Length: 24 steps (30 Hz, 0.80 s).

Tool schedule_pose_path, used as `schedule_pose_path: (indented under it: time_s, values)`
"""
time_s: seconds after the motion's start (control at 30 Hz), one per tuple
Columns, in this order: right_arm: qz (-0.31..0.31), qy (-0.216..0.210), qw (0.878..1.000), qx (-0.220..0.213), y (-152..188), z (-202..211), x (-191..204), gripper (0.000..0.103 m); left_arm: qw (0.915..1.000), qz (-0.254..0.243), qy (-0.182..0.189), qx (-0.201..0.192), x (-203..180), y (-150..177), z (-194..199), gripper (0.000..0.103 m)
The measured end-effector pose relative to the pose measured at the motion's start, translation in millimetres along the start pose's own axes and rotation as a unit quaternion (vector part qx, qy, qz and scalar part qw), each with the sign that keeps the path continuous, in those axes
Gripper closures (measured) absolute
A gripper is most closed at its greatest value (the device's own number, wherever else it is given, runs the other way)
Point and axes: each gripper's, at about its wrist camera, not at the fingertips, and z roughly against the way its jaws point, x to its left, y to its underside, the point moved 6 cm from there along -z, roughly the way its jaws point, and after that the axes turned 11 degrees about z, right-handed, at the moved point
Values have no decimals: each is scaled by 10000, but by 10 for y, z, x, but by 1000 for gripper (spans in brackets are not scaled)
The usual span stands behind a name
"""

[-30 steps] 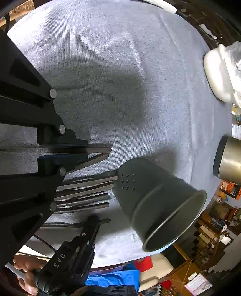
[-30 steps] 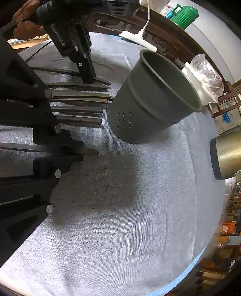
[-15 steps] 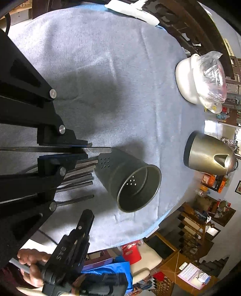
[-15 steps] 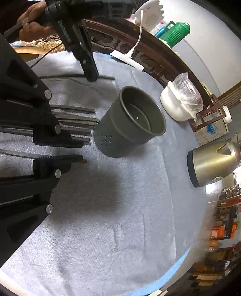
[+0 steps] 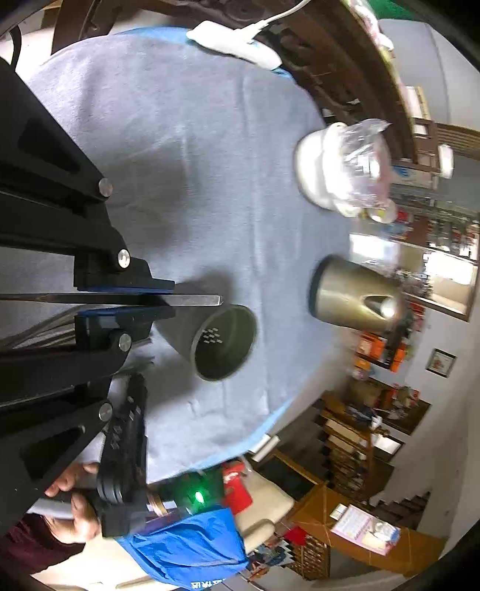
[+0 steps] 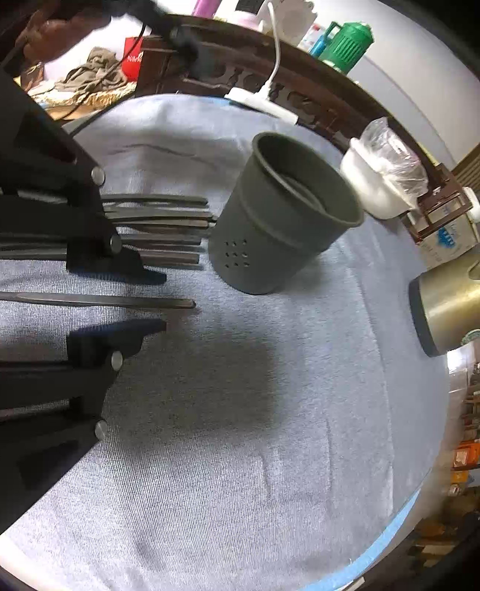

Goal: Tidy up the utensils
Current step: 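Lift the held chopstick with the left tool while the right tool lifts its chopstick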

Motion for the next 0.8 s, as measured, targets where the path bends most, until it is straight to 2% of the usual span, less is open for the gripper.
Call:
schedule_pose_path:
  time_s: [0.1, 0.37, 0.43, 0.47, 0.5, 0.53, 0.8]
  values:
    - [17, 141, 9999, 27, 4, -40, -6, 76, 9997, 42, 105, -224, 0, -47, 119, 96]
    - [198, 477, 9983, 287, 19, -247, 34, 76, 9991, 187, 196, -311, 39, -86, 220, 96]
    - [236, 557, 9979, 228, 5, -258, 45, 77, 9992, 159, 174, -324, 22, -79, 240, 96]
    - [232, 570, 9978, 246, 4, -270, 46, 81, 9992, 152, 156, -327, 19, -79, 250, 96]
    - [237, 580, 9978, 220, 0, -269, 45, 93, 9993, 134, 122, -342, 14, -80, 262, 96]
    - [250, 539, 9979, 239, 4, -280, 46, 95, 9992, 113, 91, -361, 9, -79, 273, 96]
    - [279, 289, 9987, -308, 0, 6, 85, 96, 9991, -55, -6, -422, -45, -87, 335, 96]
